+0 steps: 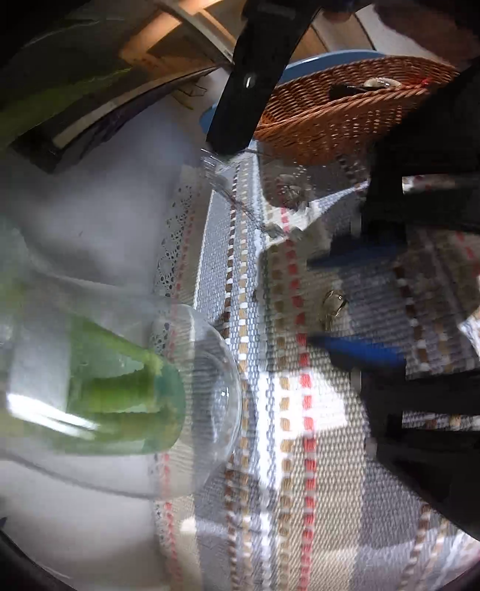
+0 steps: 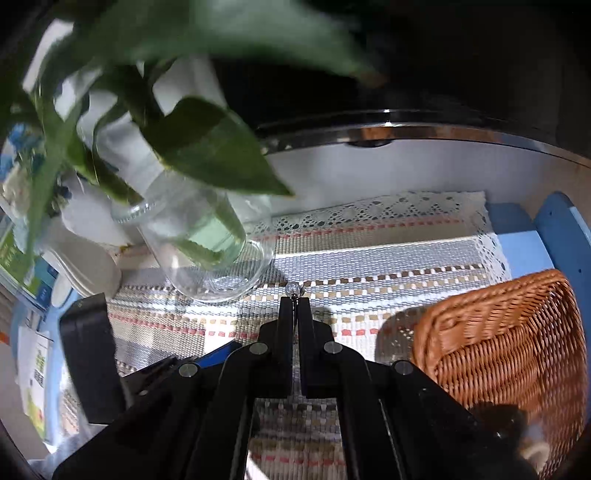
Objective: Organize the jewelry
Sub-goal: 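Grasp the silver chain bracelet near the vase with the right gripper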
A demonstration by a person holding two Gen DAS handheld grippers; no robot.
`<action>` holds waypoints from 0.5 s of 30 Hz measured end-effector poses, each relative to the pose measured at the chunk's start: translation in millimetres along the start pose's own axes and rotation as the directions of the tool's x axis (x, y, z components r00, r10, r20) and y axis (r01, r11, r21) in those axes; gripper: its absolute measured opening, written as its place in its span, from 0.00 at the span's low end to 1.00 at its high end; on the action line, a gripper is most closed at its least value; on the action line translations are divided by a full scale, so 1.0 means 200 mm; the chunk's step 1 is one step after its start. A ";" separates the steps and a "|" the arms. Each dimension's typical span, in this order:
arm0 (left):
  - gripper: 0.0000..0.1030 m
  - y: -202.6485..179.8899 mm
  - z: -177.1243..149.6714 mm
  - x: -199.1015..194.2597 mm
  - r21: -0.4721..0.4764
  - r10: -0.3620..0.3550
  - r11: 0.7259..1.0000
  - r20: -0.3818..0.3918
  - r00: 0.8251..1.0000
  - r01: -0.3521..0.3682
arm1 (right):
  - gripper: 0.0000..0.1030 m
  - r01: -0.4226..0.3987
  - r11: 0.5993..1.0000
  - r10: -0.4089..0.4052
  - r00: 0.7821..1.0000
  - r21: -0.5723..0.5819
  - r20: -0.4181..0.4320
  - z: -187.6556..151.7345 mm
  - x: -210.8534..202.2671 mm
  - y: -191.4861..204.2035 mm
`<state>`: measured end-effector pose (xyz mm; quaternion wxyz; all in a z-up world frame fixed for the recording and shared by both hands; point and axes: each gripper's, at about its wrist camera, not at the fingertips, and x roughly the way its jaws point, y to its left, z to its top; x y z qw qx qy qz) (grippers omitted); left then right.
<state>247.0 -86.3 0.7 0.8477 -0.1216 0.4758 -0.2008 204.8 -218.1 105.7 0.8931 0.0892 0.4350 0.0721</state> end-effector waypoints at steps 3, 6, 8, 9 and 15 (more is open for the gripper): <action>0.05 0.03 -0.01 0.04 -0.051 -0.031 0.998 0.033 0.999 0.032 | 0.04 -0.021 0.999 0.021 1.000 0.043 0.000 0.01 -0.05 -0.07; 0.05 0.02 -0.01 0.04 -0.047 -0.027 0.998 0.029 0.999 0.028 | 0.04 -0.028 0.997 0.027 1.000 0.065 0.009 0.02 -0.07 -0.10; 0.05 0.01 -0.01 0.03 -0.051 -0.028 0.998 0.027 0.999 0.029 | 0.04 -0.043 0.996 0.043 0.999 0.081 0.013 0.02 -0.08 -0.11; 0.05 0.01 -0.01 0.02 -0.055 -0.029 0.998 0.030 0.999 0.031 | 0.04 -0.050 0.995 0.049 0.999 0.088 0.012 0.02 -0.08 -0.12; 0.05 0.07 0.01 -0.08 -0.070 -0.039 0.997 0.055 0.998 0.043 | 0.06 -0.063 0.992 0.065 0.998 0.114 -0.012 0.01 -0.05 -0.14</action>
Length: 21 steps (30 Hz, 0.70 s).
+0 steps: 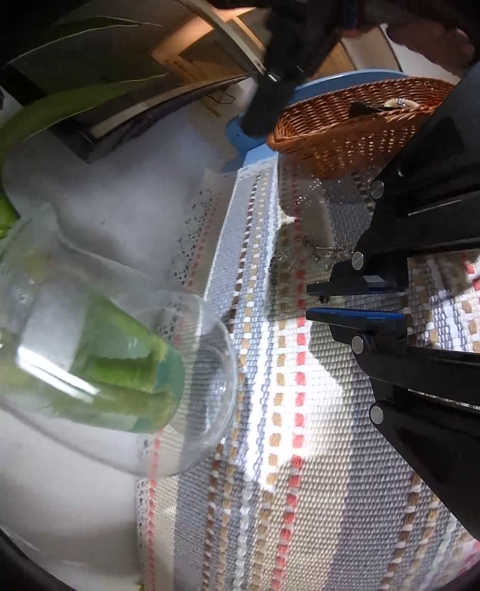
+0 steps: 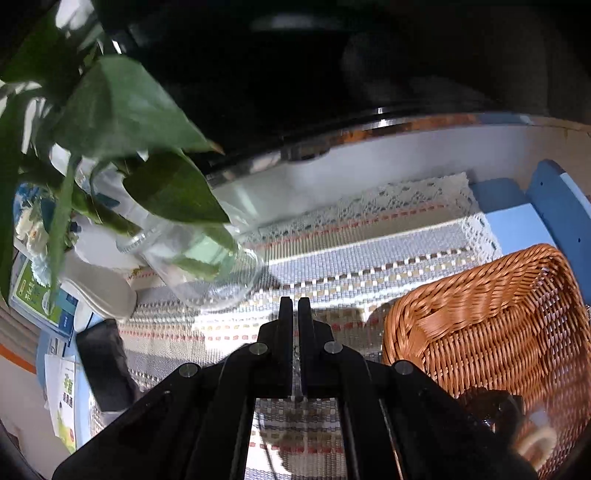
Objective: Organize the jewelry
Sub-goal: 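Grasp the silver chain bracelet near the vase with the right gripper, then carry the silver chain bracelet into the basket and open the right gripper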
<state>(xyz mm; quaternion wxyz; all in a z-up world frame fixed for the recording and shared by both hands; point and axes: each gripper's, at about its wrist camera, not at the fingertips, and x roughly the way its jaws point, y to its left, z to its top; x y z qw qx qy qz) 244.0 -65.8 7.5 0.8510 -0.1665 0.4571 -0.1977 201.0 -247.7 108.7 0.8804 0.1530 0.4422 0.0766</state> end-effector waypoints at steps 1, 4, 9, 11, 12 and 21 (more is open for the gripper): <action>0.05 0.01 0.00 -0.01 -0.003 -0.002 1.000 0.006 1.000 0.002 | 0.06 0.003 1.000 -0.003 1.000 0.003 -0.025 -0.01 0.03 0.01; 0.05 0.04 0.01 -0.11 -0.017 0.006 1.000 0.037 0.999 -0.005 | 0.16 -0.012 0.999 0.014 0.998 0.030 -0.054 -0.03 0.07 0.03; 0.05 0.17 0.00 -0.27 -0.053 0.054 0.997 0.056 0.997 -0.051 | 0.45 -0.010 1.000 0.008 0.997 -0.029 -0.081 -0.10 0.18 0.13; 0.05 0.26 -0.02 -0.32 -0.092 0.080 0.993 0.056 0.995 -0.075 | 0.48 0.042 0.999 -0.044 0.993 -0.013 -0.108 -0.15 0.26 0.15; 0.05 0.29 -0.02 -0.32 -0.107 0.092 0.991 0.057 0.994 -0.085 | 0.49 0.093 0.996 -0.093 0.990 -0.006 -0.108 -0.17 0.29 0.15; 0.05 0.36 -0.07 -0.37 -0.136 0.111 0.985 0.057 0.992 -0.102 | 0.20 0.267 0.949 -0.277 0.960 -0.168 -0.039 -0.31 0.47 0.25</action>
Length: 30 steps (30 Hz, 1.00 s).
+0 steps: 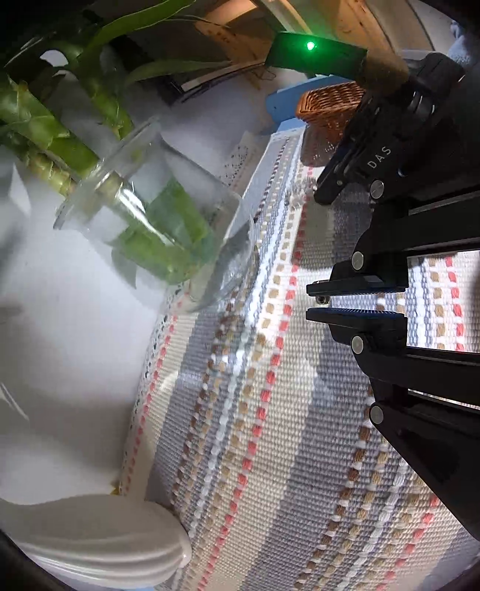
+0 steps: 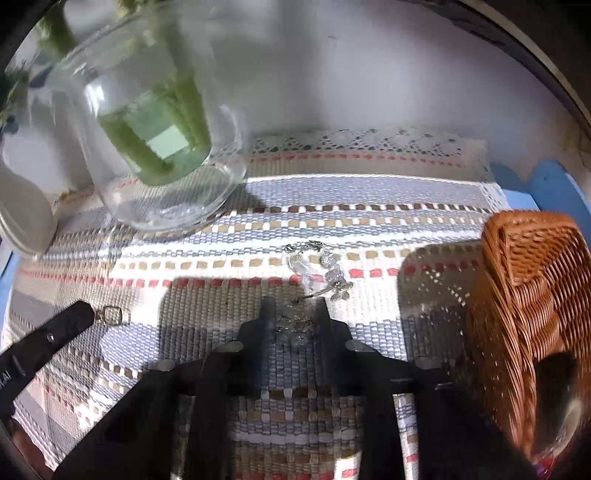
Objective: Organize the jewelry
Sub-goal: 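Carry the silver chain bracelet into the basket and open the right gripper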
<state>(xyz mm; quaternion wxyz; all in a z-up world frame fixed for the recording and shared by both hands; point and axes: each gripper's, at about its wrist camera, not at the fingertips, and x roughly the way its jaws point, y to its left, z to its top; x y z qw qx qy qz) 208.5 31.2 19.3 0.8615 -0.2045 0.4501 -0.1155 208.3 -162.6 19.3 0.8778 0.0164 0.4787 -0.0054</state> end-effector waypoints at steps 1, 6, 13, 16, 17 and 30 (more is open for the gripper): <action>0.05 -0.03 0.00 0.02 0.007 -0.004 1.000 0.001 1.000 0.004 | 0.18 -0.015 1.000 0.015 1.000 0.002 -0.006 0.01 0.00 -0.01; 0.05 -0.14 0.01 0.02 0.047 -0.041 0.998 0.008 0.999 0.041 | 0.12 -0.071 0.995 0.069 0.997 0.069 0.034 0.06 -0.16 -0.10; 0.05 -0.32 0.01 -0.03 0.116 -0.097 0.989 0.017 0.995 0.095 | 0.10 -0.182 0.974 0.170 0.980 0.132 0.101 0.14 -0.44 -0.26; 0.05 -0.40 0.01 -0.08 0.135 -0.122 0.984 0.021 0.992 0.118 | 0.10 -0.212 0.964 0.189 0.972 0.163 0.142 0.15 -0.55 -0.35; 0.05 -0.43 0.01 -0.09 0.146 -0.131 0.981 0.022 0.991 0.127 | 0.10 -0.219 0.961 0.192 0.968 0.169 0.160 0.15 -0.60 -0.38; 0.05 -1.08 -0.05 -0.13 0.365 -0.281 0.889 -0.045 0.959 0.277 | 0.10 -0.184 0.939 0.092 0.949 0.292 0.302 0.02 -1.08 -0.81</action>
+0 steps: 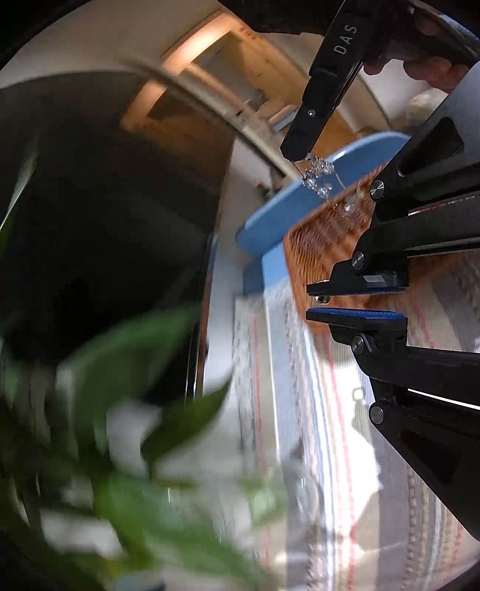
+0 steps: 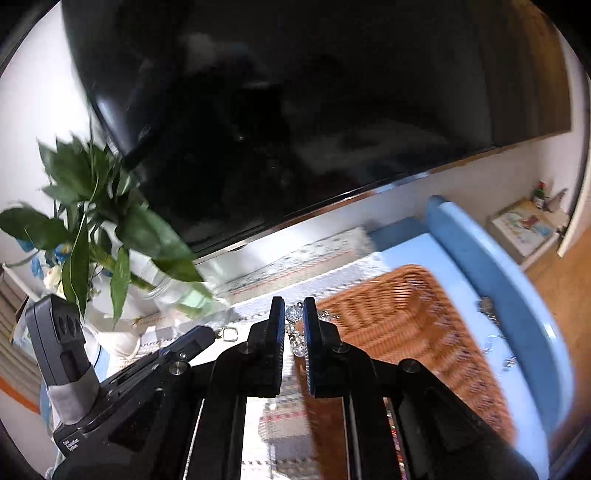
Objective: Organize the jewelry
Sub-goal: 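Carry the silver chain bracelet into the basket and open the right gripper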
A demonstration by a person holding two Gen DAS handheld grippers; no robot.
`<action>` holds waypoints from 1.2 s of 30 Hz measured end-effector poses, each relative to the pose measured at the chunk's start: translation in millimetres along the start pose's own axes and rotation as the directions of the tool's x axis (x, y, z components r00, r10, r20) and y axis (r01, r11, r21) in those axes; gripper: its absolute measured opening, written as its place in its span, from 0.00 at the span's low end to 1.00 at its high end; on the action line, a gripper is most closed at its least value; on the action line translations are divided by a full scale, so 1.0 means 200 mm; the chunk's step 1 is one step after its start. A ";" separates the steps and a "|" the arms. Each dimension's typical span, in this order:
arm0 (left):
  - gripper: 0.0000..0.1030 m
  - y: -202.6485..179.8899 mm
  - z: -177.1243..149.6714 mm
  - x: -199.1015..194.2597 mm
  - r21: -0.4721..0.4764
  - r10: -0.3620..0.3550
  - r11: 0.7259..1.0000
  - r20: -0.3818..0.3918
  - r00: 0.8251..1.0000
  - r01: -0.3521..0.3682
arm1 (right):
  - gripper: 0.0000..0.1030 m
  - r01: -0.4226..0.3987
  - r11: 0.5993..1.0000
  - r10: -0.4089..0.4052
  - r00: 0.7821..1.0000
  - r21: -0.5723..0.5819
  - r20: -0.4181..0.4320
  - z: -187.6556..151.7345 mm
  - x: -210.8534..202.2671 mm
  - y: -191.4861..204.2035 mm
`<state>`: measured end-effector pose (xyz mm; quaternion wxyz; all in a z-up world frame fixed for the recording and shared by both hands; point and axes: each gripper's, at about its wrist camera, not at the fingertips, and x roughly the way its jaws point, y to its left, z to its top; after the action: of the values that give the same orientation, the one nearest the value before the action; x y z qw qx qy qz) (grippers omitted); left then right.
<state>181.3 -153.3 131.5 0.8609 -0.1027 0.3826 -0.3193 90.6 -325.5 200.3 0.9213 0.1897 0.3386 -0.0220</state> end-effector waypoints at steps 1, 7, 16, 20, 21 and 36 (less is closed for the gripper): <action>0.05 -0.04 -0.01 0.03 0.011 -0.009 1.000 -0.015 1.000 0.010 | 0.10 0.011 1.000 -0.011 1.000 0.004 0.006 0.00 -0.03 -0.03; 0.05 -0.26 -0.14 0.21 0.089 -0.010 0.996 -0.181 0.983 0.027 | 0.10 0.079 0.995 -0.081 0.996 0.058 0.026 -0.03 -0.17 -0.24; 0.05 -0.54 -0.38 0.36 0.224 0.022 0.973 -0.343 0.939 0.059 | 0.09 0.121 0.988 -0.117 0.992 0.095 -0.048 -0.19 -0.14 -0.44; 0.05 -0.61 -0.46 0.40 0.259 0.073 0.965 -0.389 0.918 0.033 | 0.09 0.143 0.986 -0.137 0.988 0.087 -0.072 -0.26 -0.11 -0.48; 0.05 -0.62 -0.49 0.41 0.266 0.085 0.964 -0.401 0.912 0.027 | 0.09 0.148 0.985 -0.141 0.986 0.085 -0.083 -0.29 -0.10 -0.49; 0.05 -0.61 -0.60 0.50 0.296 0.184 0.954 -0.480 0.857 -0.039 | 0.09 0.180 0.975 -0.154 0.970 0.130 -0.188 -0.44 0.00 -0.61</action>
<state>86.6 -302.1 40.7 0.7543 0.1276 0.5506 -0.3340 16.6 -406.7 98.3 0.8661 0.2289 0.4312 -0.1073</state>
